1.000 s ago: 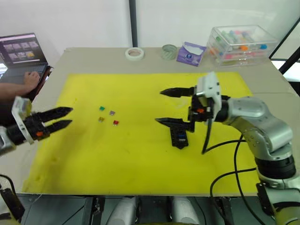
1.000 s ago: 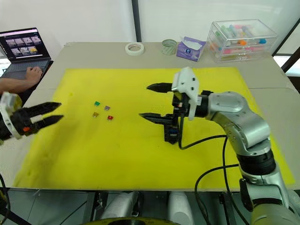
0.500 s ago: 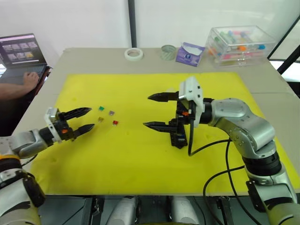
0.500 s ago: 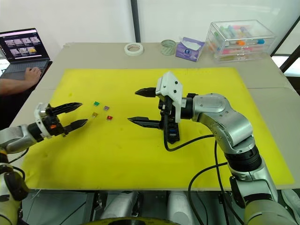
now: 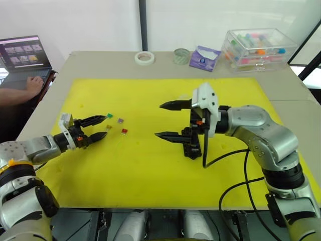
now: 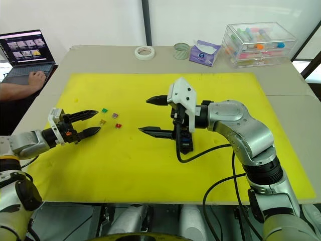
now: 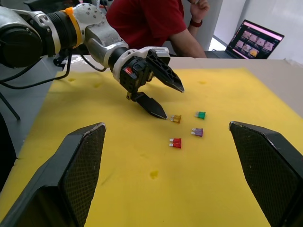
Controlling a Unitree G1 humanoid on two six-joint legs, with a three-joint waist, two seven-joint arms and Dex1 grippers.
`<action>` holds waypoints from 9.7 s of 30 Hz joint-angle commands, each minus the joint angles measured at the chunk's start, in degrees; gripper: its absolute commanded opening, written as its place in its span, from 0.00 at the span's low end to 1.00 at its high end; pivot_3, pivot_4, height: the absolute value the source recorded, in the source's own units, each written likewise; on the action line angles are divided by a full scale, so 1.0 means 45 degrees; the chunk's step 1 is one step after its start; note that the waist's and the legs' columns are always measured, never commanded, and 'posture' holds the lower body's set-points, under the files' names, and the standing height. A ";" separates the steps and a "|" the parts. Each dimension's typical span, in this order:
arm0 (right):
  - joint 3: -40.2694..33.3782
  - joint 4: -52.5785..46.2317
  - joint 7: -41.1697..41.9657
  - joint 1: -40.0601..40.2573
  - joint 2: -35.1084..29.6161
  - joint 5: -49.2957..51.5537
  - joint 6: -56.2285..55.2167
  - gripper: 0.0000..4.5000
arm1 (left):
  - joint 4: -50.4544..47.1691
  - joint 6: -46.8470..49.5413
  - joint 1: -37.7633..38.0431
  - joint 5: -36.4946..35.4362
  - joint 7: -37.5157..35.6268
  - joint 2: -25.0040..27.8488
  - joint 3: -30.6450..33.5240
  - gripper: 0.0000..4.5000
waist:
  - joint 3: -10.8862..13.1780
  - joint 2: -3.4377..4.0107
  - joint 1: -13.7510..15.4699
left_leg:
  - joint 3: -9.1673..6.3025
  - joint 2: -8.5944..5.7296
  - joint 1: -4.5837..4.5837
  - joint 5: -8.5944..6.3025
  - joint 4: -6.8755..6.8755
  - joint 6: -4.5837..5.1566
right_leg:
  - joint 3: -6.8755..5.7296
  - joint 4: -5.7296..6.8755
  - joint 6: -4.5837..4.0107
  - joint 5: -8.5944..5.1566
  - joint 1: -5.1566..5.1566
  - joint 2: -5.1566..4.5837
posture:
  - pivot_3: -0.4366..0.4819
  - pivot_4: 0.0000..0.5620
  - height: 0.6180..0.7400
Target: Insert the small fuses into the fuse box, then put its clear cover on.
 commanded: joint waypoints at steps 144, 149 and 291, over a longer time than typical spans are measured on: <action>-0.3422 0.0928 -0.2839 -0.0305 0.0178 0.8101 0.5482 0.41 | -1.3683 -0.7178 0.2022 -0.0452 -0.5300 -0.2716 -0.5902 0.00 | 0.0002 -0.0002 0.0077 | 0.0014 0.0007 -0.0012 0.0000 -0.0007 0.0002 | 0.0001 -0.0062 0.0000 0.0000 0.0027 -0.0003 | 0.48 0.27 1.00; -0.3375 0.0968 -0.2881 -0.0378 0.0232 0.8057 0.5431 0.13 | -1.3729 -0.7302 0.2056 -0.0438 -0.5345 -0.2669 -0.6035 0.00 | 0.0002 -0.0002 0.0075 | 0.0014 0.0007 -0.0012 0.0000 -0.0007 0.0002 | 0.0001 -0.0062 0.0000 0.0000 0.0027 -0.0003 | 0.48 0.27 1.00; 0.0994 0.0936 0.4095 -0.0316 -0.6196 -0.3770 -0.0629 0.00 | -0.9733 -1.8407 0.2876 1.1495 -0.8728 -0.4823 -1.2058 0.99 | 0.0040 0.0060 0.0396 | 0.0039 0.0019 -0.0015 -0.0010 -0.0025 0.0019 | -0.0006 -0.0128 0.0003 0.0002 0.0043 -0.0001 | 0.48 0.27 1.00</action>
